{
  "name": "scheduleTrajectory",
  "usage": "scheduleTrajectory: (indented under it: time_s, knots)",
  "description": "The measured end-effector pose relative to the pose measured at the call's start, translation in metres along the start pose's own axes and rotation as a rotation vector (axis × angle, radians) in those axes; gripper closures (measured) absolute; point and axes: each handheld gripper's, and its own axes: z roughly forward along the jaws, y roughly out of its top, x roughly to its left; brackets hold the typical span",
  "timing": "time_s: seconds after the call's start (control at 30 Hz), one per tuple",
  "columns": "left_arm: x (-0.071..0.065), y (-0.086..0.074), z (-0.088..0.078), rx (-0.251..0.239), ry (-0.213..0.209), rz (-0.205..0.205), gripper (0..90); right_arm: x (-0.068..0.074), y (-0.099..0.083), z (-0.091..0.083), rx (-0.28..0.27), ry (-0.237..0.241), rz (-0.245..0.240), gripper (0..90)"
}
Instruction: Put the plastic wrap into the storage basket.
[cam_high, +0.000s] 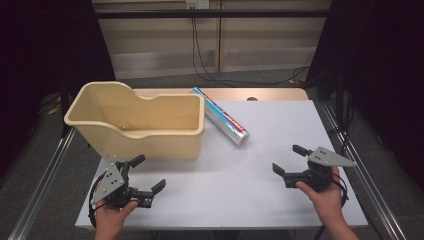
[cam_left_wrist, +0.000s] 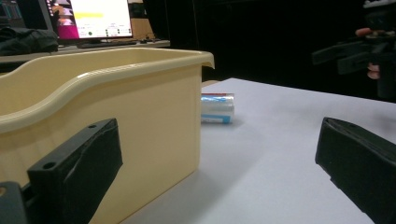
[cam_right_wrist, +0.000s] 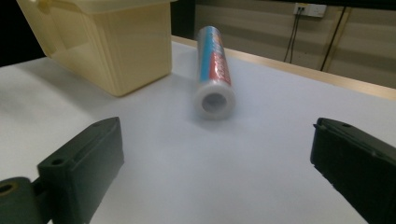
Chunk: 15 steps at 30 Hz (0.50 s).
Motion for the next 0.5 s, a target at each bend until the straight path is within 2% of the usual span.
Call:
scheduleTrajectory:
  time_s: [0.13, 0.17, 0.2, 0.23, 0.27, 0.3, 0.33, 0.37, 0.43, 0.47, 0.5]
  knots:
    - [0.000, 0.000, 0.001, 0.001, -0.009, -0.004, 0.5, 0.003, 0.022, 0.027, 0.024, 0.012, -0.037, 4.0]
    - [0.000, -0.001, 0.002, -0.001, -0.013, -0.007, 0.5, 0.003, 0.022, 0.027, 0.024, 0.012, -0.037, 4.0]
    - [0.000, -0.001, 0.002, 0.003, -0.015, -0.002, 0.5, 0.003, 0.033, 0.042, 0.046, 0.022, -0.043, 4.2]
    - [0.000, -0.001, 0.002, 0.004, -0.019, 0.000, 0.5, 0.003, 0.033, 0.042, 0.046, 0.022, -0.043, 4.2]
    - [0.000, -0.001, 0.002, 0.004, -0.021, 0.001, 0.5, 0.004, 0.037, 0.051, 0.063, 0.026, -0.049, 4.3]
    - [0.000, -0.001, 0.002, 0.003, -0.022, -0.001, 0.6, 0.005, 0.046, 0.068, 0.102, 0.034, -0.071, 4.2]
    - [0.000, -0.001, 0.002, 0.004, -0.026, -0.002, 0.7, 0.006, 0.051, 0.077, 0.129, 0.039, -0.075, 4.2]
    - [0.000, -0.001, 0.002, 0.004, -0.026, -0.002, 0.6, 0.006, 0.051, 0.077, 0.129, 0.039, -0.075, 4.2]
    - [0.000, -0.001, 0.001, 0.009, -0.029, 0.002, 0.7, 0.007, 0.059, 0.096, 0.163, 0.060, -0.062, 4.8]
    - [0.001, -0.001, 0.001, 0.009, -0.032, 0.001, 0.6, 0.006, 0.065, 0.115, 0.205, 0.063, -0.073, 4.9]
    - [0.001, -0.001, 0.001, 0.007, -0.033, -0.001, 0.6, 0.006, 0.065, 0.115, 0.205, 0.063, -0.073, 4.9]
